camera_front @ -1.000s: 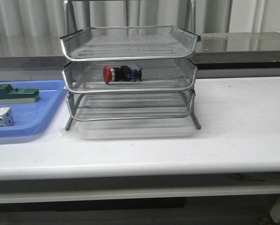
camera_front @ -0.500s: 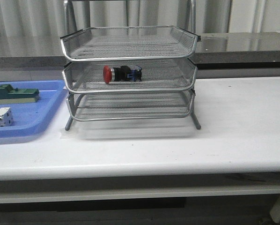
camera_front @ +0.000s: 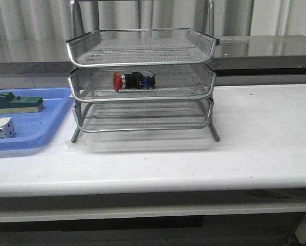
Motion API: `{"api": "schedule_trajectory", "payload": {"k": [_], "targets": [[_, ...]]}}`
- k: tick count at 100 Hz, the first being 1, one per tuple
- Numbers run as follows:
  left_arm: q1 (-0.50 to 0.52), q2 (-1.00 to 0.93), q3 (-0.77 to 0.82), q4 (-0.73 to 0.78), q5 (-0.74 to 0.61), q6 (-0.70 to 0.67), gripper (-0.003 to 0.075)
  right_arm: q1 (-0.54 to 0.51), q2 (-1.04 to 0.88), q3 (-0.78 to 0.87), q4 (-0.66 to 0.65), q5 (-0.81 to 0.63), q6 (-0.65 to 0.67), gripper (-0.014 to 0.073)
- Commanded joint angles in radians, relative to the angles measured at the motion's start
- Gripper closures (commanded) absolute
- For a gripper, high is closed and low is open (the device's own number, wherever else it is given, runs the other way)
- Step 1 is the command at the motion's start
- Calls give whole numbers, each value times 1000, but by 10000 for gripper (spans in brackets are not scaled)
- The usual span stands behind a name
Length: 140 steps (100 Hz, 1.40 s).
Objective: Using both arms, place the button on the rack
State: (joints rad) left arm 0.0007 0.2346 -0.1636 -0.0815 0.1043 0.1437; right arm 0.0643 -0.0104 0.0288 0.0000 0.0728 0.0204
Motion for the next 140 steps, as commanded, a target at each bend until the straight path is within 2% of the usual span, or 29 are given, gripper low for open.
{"api": "schedule_trajectory", "payload": {"k": [1,36,64,140], "targets": [[-1,-39,16,54,-104,-114,741,-8,-21,-19,-5,-83,-1,651],[-1,-270,162,97,-122,-175,741,-8,-21,-19,-5,-83,-1,651],[-1,-270,217,163,-159,-255,741,-8,-21,-19,-5,-83,-1,651],[-1,-270,217,165,-157,-254,741,-8,-21,-19,-5,-83,-1,651]]}}
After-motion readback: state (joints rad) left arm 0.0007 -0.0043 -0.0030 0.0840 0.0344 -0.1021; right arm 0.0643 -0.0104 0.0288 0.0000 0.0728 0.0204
